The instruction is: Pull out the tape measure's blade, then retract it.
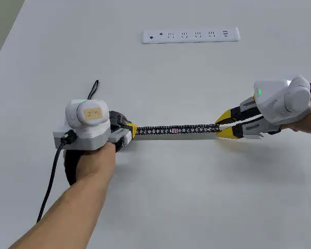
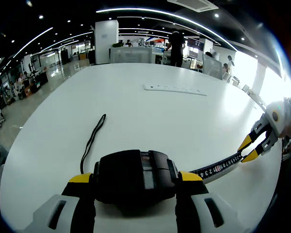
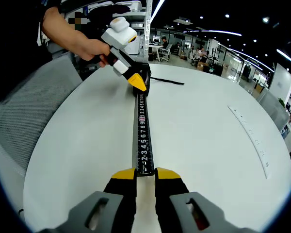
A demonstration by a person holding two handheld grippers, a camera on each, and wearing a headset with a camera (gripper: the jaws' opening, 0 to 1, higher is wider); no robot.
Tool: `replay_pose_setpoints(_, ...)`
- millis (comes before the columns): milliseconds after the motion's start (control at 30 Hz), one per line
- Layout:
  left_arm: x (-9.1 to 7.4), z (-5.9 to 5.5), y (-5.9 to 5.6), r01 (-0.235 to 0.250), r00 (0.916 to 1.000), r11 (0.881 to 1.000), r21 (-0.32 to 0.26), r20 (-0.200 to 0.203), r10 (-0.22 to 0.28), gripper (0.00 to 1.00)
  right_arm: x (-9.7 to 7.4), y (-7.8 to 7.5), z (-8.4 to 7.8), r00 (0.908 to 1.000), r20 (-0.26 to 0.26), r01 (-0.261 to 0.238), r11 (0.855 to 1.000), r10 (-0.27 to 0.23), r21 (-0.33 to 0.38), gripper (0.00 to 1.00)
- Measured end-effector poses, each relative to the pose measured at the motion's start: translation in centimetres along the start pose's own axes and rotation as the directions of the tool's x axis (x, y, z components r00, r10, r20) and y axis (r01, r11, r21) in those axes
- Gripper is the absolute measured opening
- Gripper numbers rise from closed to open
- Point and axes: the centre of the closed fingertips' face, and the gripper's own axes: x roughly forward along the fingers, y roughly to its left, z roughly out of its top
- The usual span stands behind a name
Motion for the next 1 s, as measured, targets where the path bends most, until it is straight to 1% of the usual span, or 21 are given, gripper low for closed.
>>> replay_pose_setpoints(633,0.0,0.0,0.0,0.008,0.9999,1.000,-0.011,-0.008,-0.008,0.64,1.6,0.3,1.6,0.9997,0.019,-0.012,1.000,0.012,-0.002,0.12)
replay_pose_setpoints(1000,0.0,0.0,0.0,0.010,0.9999,1.000,-0.013,-0.013,-0.011,0.64,2.2,0.4,2.1,0.9996,0.024,-0.015,1.000,0.015,0.000,0.12)
